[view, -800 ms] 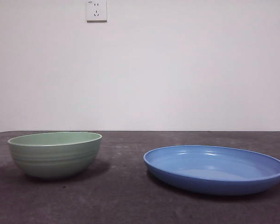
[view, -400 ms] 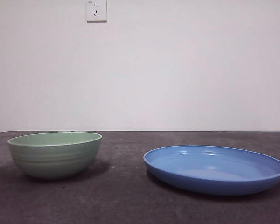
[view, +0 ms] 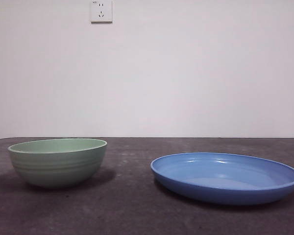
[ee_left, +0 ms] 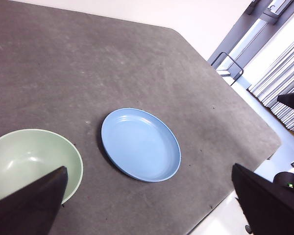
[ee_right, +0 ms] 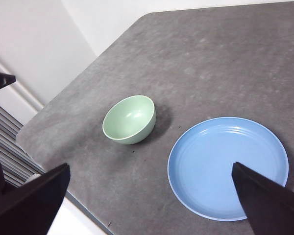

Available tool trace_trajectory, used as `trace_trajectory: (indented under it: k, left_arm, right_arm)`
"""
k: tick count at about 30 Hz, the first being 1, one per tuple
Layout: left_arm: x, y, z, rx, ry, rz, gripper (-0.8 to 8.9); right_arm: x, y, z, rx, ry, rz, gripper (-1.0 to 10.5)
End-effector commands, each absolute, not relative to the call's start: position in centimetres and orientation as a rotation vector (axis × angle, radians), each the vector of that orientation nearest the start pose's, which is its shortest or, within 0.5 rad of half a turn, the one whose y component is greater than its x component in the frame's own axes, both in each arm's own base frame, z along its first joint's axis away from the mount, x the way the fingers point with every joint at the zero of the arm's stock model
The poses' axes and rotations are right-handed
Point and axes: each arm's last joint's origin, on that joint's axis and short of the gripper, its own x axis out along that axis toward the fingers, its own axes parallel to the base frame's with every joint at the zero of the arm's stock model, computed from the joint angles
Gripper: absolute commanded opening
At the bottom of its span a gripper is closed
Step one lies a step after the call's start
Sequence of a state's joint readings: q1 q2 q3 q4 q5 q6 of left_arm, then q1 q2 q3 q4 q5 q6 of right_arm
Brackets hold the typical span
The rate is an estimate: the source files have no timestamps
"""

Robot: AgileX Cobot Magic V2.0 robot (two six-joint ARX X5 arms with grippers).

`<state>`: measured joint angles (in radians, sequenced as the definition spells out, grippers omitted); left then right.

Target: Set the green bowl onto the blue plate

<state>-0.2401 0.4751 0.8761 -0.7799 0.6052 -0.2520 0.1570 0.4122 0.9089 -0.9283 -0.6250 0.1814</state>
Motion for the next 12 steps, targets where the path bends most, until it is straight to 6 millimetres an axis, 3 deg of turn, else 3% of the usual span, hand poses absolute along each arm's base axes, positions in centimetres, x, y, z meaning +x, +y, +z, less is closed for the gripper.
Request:
trace_trajectory:
  k: [1, 7, 12]
  left_arm:
    - [6.5, -3.3, 34.7, -0.289, 0.460, -0.798, 5.64]
    - [7.2, -3.4, 34.4, -0.310, 0.503, -0.742, 5.63]
    - [9.4, -3.7, 33.0, -0.320, 0.679, -0.610, 5.63]
  right_arm:
    - [4.4, 2.4, 34.5, 0.258, 0.478, 0.737, 6.2]
    - [4.4, 2.4, 34.5, 0.258, 0.477, 0.738, 6.2]
    - [4.4, 2.4, 34.5, 0.259, 0.478, 0.742, 6.2]
